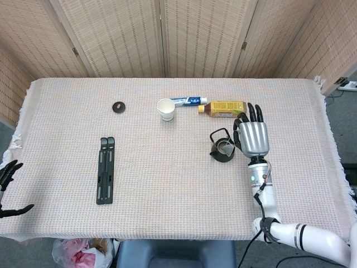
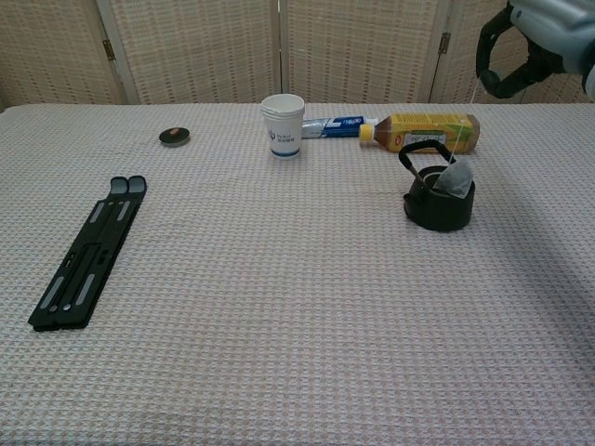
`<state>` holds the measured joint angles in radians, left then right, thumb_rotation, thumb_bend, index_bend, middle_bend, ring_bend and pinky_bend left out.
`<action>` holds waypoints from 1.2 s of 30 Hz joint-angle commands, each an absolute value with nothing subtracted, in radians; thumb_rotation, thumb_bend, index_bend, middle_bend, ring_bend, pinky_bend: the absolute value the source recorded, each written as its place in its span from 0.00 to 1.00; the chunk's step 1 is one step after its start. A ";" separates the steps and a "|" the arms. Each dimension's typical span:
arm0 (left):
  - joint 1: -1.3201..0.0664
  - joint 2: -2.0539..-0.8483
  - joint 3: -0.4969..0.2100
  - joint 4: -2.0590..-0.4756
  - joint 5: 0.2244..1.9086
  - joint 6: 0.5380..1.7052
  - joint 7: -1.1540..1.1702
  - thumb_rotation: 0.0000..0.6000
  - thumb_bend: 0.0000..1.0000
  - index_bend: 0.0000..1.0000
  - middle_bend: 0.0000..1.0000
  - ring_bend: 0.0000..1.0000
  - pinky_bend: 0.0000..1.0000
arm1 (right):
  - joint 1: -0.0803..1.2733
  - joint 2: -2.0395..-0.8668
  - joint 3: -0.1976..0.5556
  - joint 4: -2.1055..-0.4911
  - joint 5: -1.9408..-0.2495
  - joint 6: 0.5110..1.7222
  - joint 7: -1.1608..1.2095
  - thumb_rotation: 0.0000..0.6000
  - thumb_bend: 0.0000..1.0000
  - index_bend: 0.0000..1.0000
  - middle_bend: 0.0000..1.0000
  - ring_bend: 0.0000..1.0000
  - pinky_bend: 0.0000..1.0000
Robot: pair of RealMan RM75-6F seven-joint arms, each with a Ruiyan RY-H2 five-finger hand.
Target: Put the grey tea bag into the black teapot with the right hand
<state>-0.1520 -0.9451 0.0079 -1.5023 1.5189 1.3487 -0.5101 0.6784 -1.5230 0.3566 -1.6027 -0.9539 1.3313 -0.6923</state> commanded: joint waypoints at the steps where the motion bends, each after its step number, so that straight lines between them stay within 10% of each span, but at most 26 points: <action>1: -0.153 -0.945 0.008 -1.501 1.520 1.348 -0.511 1.00 0.13 0.00 0.00 0.05 0.28 | 0.682 -1.526 0.356 -1.598 -0.956 1.330 -0.689 1.00 0.53 0.64 0.32 0.00 0.00; 32: -0.166 -0.944 -0.013 -1.479 1.472 1.299 -0.542 1.00 0.13 0.00 0.00 0.05 0.28 | 0.762 -1.583 0.334 -1.437 -0.961 1.204 -0.603 1.00 0.50 0.64 0.31 0.00 0.00; 36: -0.165 -0.944 -0.011 -1.484 1.480 1.303 -0.534 1.00 0.13 0.00 0.00 0.05 0.28 | 0.740 -1.534 0.308 -1.515 -0.955 1.210 -0.643 1.00 0.43 0.47 0.24 0.00 0.00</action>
